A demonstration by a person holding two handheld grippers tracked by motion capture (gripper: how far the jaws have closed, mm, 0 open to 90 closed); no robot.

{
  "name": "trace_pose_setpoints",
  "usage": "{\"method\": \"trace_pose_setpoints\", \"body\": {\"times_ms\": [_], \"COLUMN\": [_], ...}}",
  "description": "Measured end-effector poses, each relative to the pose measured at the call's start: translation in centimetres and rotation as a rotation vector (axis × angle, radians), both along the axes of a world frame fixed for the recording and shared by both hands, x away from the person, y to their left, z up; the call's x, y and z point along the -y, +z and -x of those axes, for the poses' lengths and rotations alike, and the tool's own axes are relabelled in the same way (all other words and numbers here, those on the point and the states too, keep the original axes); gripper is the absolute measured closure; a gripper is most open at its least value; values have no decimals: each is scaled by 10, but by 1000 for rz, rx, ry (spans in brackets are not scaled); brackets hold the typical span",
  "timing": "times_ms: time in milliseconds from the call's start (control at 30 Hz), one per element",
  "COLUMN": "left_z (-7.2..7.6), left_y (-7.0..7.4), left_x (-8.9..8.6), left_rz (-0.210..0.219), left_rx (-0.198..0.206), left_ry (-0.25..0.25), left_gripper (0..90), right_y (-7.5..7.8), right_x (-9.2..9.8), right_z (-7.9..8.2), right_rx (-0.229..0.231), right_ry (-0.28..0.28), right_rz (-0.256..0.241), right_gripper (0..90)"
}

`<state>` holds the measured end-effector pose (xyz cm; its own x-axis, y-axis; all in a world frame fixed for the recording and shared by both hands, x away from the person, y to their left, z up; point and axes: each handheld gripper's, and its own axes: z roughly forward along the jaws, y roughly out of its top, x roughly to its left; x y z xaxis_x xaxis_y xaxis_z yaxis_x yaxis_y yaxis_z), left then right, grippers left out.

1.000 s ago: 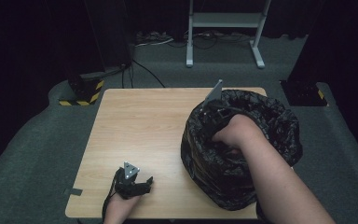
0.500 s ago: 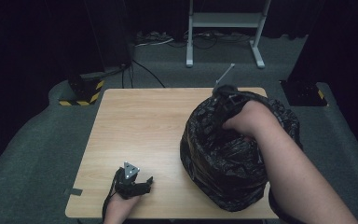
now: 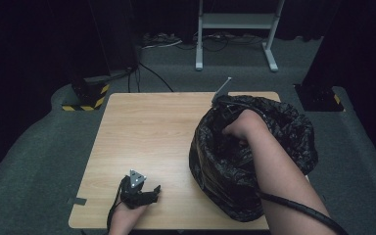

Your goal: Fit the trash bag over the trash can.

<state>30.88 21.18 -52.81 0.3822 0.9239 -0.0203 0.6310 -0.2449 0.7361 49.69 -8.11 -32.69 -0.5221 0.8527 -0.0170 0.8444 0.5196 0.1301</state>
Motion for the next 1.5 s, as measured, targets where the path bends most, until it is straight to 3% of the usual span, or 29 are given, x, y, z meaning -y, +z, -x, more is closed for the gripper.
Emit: {"method": "trace_pose_setpoints", "body": {"times_ms": [133, 167, 233, 267, 300, 333, 433, 467, 500, 533, 567, 600, 633, 700, 833, 933, 1033, 1067, 1100, 1133, 1233, 1333, 1433, 1467, 1500], "left_z": [0, 0, 0, 0, 0, 0, 0, 0, 0, 0, 0, 0, 0, 0, 0, 0, 0, 0, 0, 0, 0, 0, 0, 0, 0], "left_y": [0, 0, 0, 0, 0, 0, 0, 0, 0, 0, 0, 0, 0, 0, 0, 0, 0, 0, 0, 0, 0, 0, 0, 0, 0], "left_x": [0, 1, 1, 1, 1, 1, 1, 1, 1, 1, 1, 1, 1, 0, 0, 0, 0, 0, 1, 1, 1, 1, 0, 0, 0], "left_rz": [-4, -8, -8, -8, -7, -8, -8, -8, -7, -7, -8, -8, -7, -6, -1, 3, -4, -4, -6, -7, -7, -7, 0, 0, 4], "left_rx": [0, 2, 2, 2, 2, 2, 2, 2, 2, 2, 1, 1, 1, 0, -1, -1, 0, 0, 2, 2, 2, 2, 0, 0, 0], "left_ry": [-1, 0, 0, 0, 0, 0, 0, 0, 1, 1, 0, 0, 0, -1, -1, -1, -1, -1, 0, 0, 0, 0, 0, 0, 0], "left_gripper": [142, 142, 142, 141, 142, 141, 142, 142, 141, 141, 142, 141, 141, 141, 142, 142, 142, 142, 142, 142, 142, 142, 142, 142, 142], "right_y": [16, 41, 69, 69, 88, 92, 84, 84, 66, 55, 44, 44, 25, 9, -13, -8, 26, 26, 57, 72, 99, 95, 70, 70, 50], "right_x": [1, 9, 21, 21, 35, 42, 64, 64, 75, 78, 80, 80, 81, 80, 75, 71, 69, 69, 71, 74, 81, 87, 94, 94, 97], "right_z": [6, 11, 16, 16, 20, 21, 21, 21, 19, 18, 17, 17, 16, 16, 16, 18, 26, 26, 34, 38, 51, 61, 62, 62, 62], "right_rx": [5, 50, 102, 102, 146, 159, 159, 159, 142, 125, 104, 104, 74, 56, 19, 10, 36, 36, 73, 89, 91, 53, 5, 5, -38], "right_ry": [4, -13, -46, -46, -82, -106, -175, -175, -216, -230, -229, -229, -221, -213, -193, -184, -175, -175, -194, -210, -249, -271, -286, -286, -291], "right_rz": [-7, -5, 3, 3, 34, 54, 107, 107, 159, 178, 190, 190, 210, 223, 225, 196, 153, 153, 144, 137, 159, 201, 255, 255, 280], "right_gripper": [349, 317, 304, 304, 289, 287, 285, 285, 287, 291, 292, 292, 296, 295, 291, 291, 292, 292, 299, 306, 321, 321, 317, 317, 312]}}
